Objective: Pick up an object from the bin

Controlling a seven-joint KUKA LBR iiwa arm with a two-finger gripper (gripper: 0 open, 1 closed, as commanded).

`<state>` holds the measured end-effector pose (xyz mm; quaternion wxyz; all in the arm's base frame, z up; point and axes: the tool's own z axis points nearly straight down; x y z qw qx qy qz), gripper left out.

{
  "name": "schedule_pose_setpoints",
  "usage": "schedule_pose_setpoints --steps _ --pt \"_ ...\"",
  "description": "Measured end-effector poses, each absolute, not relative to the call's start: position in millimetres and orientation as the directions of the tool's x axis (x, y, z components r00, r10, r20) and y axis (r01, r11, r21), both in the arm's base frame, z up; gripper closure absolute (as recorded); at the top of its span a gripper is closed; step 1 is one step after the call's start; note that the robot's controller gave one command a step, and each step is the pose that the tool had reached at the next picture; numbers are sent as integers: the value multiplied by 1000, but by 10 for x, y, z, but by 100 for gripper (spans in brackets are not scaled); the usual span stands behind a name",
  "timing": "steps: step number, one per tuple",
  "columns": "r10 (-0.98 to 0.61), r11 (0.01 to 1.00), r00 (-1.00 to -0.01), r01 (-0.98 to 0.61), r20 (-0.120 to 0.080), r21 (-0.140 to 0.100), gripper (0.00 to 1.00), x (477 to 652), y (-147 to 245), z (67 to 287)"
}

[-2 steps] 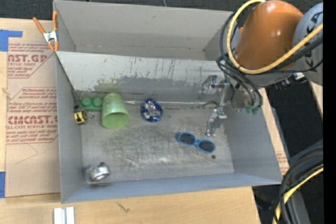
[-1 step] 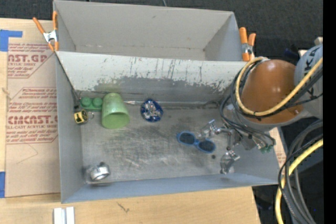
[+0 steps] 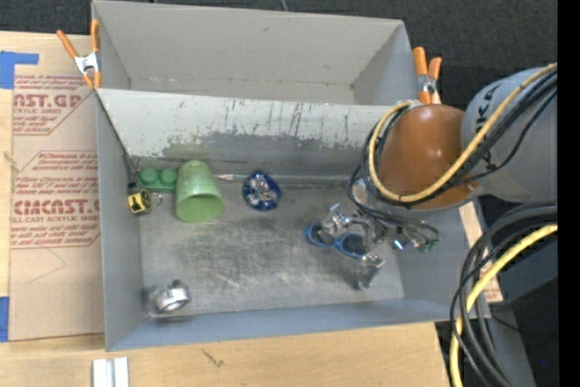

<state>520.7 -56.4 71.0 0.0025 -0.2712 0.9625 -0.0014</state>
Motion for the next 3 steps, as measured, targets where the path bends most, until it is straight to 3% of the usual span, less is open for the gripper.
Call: schedule_pose_setpoints --steps 1,2,3 --pt "-523 853 -852 -523 -16 -7 100 5245 -541 766" --pt "-522 853 -853 -522 -8 -5 100 5099 -421 1953" --pt "-521 853 -853 -521 -2 0 0 5084 -422 1908"
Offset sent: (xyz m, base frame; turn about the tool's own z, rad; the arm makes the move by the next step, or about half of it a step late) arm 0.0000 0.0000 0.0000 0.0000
